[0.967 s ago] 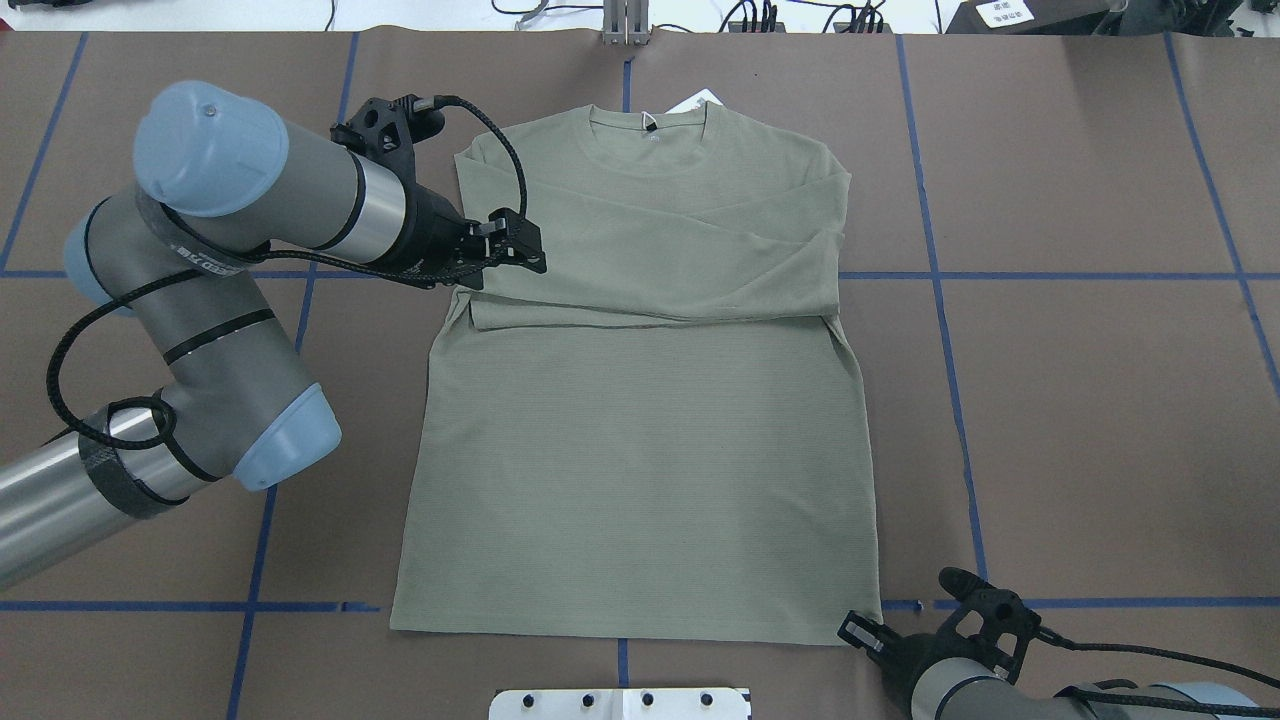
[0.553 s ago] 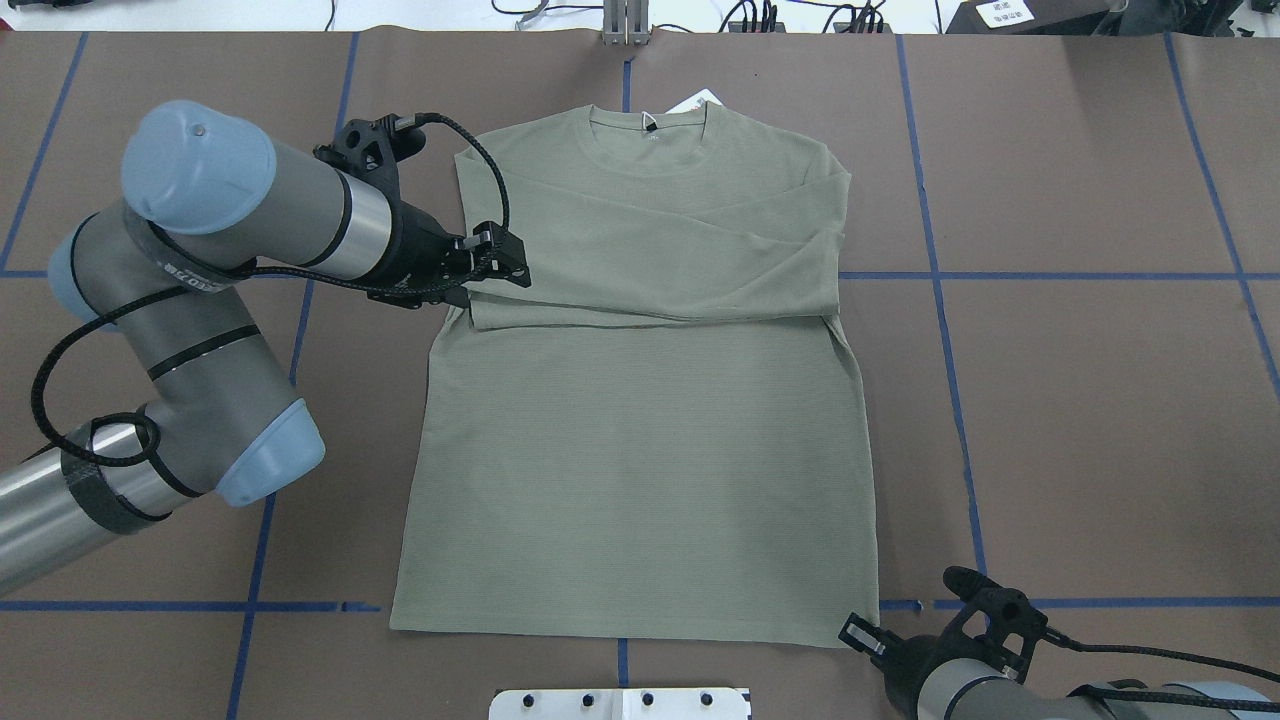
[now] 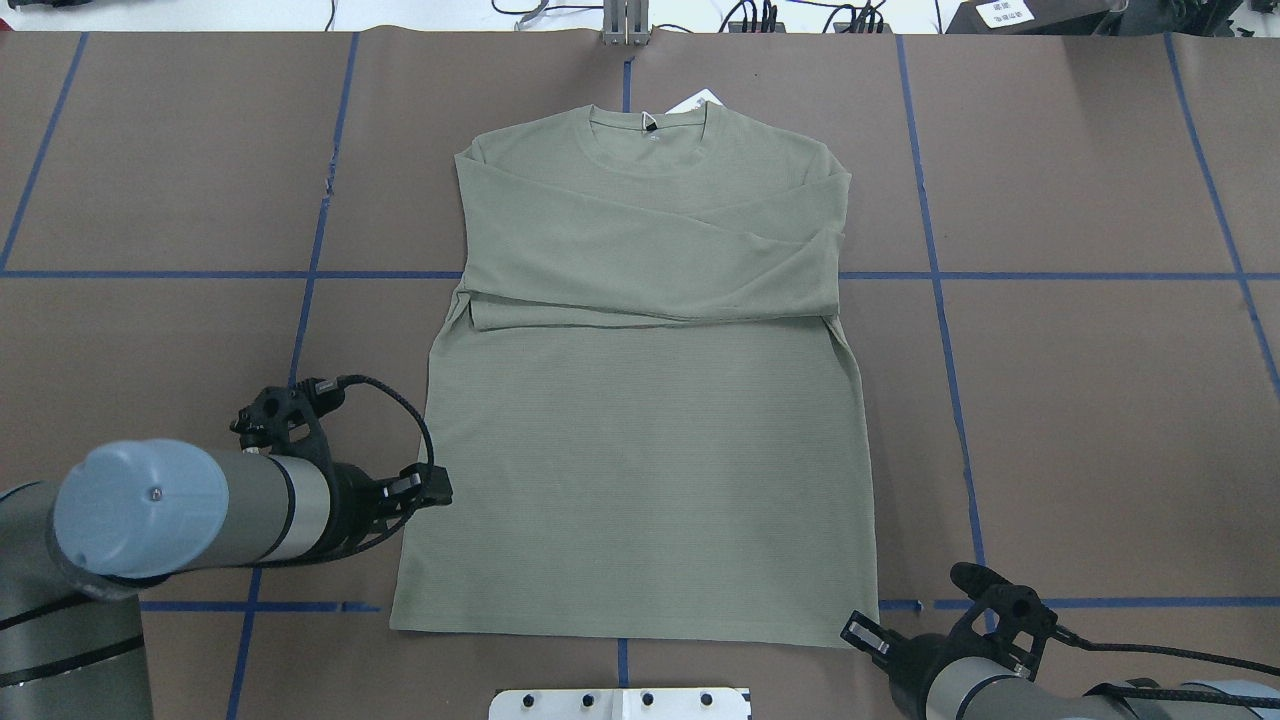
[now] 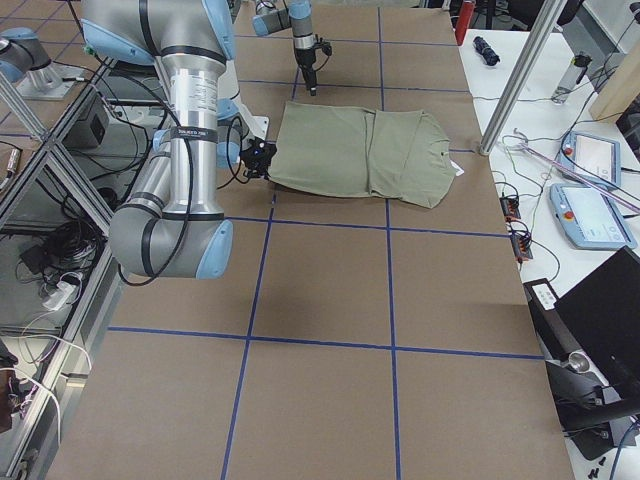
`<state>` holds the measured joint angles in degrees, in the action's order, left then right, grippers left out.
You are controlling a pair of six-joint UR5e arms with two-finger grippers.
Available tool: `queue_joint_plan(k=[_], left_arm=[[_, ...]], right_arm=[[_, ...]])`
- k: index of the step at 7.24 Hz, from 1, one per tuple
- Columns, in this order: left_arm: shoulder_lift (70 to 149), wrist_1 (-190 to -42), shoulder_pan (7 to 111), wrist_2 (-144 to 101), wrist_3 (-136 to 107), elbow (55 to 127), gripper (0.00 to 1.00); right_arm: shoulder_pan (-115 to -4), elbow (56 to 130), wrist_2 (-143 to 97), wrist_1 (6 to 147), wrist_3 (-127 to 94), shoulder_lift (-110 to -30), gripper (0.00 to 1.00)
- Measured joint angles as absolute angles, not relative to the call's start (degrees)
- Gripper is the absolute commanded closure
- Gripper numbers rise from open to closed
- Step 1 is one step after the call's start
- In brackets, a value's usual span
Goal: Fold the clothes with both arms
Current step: 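Grasp both hem corners with the left and right grippers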
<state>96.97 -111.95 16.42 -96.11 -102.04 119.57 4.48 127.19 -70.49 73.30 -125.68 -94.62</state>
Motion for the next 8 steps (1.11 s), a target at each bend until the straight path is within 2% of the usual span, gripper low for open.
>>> queue_joint_plan(k=[4, 6, 7, 8], left_arm=[[95.52, -111.46, 9.07, -92.33, -108.85, 118.34, 0.24], [95.51, -111.45, 8.84, -92.16, -108.79, 116.97, 0.34], [95.48, -111.45, 8.81, -92.17, -108.75, 116.51, 0.52], [95.46, -111.45, 8.77, -92.17, -108.83, 116.36, 1.0]], right_arm=[[4.42, 127.25, -70.39, 73.3, -125.68, -94.73, 1.0], [4.47, 127.23, -70.33, 73.3, -125.68, -95.01, 1.0], [4.48, 127.22, -70.32, 73.3, -125.68, -95.04, 1.0], [4.48, 127.22, -70.31, 73.3, -125.68, -95.05, 1.0]])
